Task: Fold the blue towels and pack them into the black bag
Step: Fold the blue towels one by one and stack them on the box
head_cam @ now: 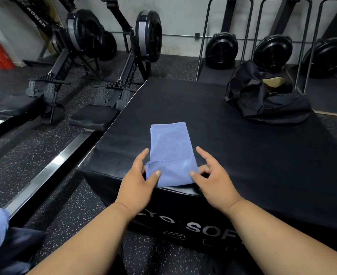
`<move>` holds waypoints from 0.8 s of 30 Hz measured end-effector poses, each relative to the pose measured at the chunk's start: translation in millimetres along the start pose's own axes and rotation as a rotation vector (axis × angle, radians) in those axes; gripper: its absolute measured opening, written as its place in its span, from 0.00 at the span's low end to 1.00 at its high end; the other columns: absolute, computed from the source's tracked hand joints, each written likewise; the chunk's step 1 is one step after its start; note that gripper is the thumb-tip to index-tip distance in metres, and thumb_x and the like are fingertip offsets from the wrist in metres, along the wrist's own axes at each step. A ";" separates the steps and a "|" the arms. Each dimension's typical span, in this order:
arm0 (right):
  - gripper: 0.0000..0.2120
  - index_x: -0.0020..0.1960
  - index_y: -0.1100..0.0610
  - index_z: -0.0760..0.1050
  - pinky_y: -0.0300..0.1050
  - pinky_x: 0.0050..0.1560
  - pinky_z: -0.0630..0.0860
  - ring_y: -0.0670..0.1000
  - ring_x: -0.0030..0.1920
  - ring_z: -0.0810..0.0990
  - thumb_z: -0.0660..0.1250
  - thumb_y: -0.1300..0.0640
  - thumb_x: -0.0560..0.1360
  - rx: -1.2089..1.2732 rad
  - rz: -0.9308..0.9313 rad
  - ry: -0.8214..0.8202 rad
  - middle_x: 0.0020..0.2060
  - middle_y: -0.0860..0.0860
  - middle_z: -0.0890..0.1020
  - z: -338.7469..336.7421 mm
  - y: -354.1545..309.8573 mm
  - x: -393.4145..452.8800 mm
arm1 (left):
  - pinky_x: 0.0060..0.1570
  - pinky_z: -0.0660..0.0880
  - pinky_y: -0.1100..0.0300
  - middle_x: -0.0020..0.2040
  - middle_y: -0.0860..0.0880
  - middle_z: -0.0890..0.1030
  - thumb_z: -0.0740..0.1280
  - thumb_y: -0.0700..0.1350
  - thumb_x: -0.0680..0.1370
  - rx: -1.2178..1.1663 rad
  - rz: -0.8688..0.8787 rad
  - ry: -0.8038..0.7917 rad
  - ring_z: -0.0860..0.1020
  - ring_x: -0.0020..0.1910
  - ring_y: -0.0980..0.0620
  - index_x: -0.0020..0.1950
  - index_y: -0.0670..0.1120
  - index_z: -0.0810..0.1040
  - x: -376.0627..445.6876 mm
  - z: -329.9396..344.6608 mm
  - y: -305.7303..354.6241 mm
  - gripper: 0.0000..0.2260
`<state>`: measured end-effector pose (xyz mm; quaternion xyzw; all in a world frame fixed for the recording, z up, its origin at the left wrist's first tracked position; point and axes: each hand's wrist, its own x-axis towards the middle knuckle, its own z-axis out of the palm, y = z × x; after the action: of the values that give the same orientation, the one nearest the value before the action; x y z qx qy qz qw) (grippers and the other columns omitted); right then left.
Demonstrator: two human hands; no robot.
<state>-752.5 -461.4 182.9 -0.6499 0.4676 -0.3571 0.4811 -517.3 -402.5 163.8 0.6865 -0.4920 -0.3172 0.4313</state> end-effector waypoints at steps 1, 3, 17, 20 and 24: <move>0.32 0.71 0.28 0.64 0.42 0.56 0.77 0.54 0.43 0.80 0.70 0.59 0.80 -0.002 -0.021 0.023 0.39 0.57 0.80 1.2 0.3 -1.1 | 0.63 0.75 0.59 0.59 0.67 0.83 0.71 0.52 0.81 -0.001 -0.002 0.004 0.79 0.60 0.67 0.79 0.69 0.58 1.5 -1.1 1.2 0.33; 0.31 0.69 0.27 0.66 0.43 0.56 0.78 0.54 0.42 0.80 0.69 0.60 0.80 -0.005 -0.040 0.054 0.39 0.56 0.80 3.5 3.4 -2.4 | 0.61 0.75 0.58 0.58 0.65 0.83 0.69 0.52 0.82 0.010 -0.016 -0.004 0.80 0.60 0.63 0.79 0.69 0.59 4.1 -1.2 3.3 0.31; 0.34 0.75 0.39 0.66 0.44 0.54 0.76 0.45 0.48 0.75 0.70 0.59 0.73 -0.416 -0.129 0.135 0.46 0.42 0.74 8.0 16.9 -4.5 | 0.55 0.75 0.56 0.52 0.61 0.76 0.72 0.48 0.78 0.231 0.010 0.141 0.76 0.53 0.57 0.84 0.55 0.54 0.7 9.5 10.6 0.40; 0.29 0.71 0.46 0.76 0.53 0.58 0.76 0.53 0.57 0.80 0.68 0.63 0.72 -0.721 -0.554 0.154 0.63 0.46 0.80 -0.1 24.2 -5.7 | 0.63 0.73 0.52 0.60 0.56 0.77 0.72 0.41 0.77 0.460 0.377 0.158 0.74 0.59 0.51 0.78 0.53 0.68 2.4 3.6 2.8 0.31; 0.27 0.76 0.50 0.74 0.51 0.69 0.71 0.54 0.68 0.78 0.62 0.57 0.76 -0.799 -0.580 -0.076 0.70 0.48 0.80 -8.3 32.4 -5.8 | 0.74 0.69 0.52 0.71 0.55 0.78 0.65 0.52 0.80 0.523 0.519 -0.149 0.70 0.74 0.54 0.77 0.55 0.72 3.4 -6.0 -12.2 0.24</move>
<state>-770.4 -461.5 154.1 -0.8994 0.3499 -0.2452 0.0920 -506.2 -402.2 155.3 0.6011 -0.7438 -0.1101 0.2706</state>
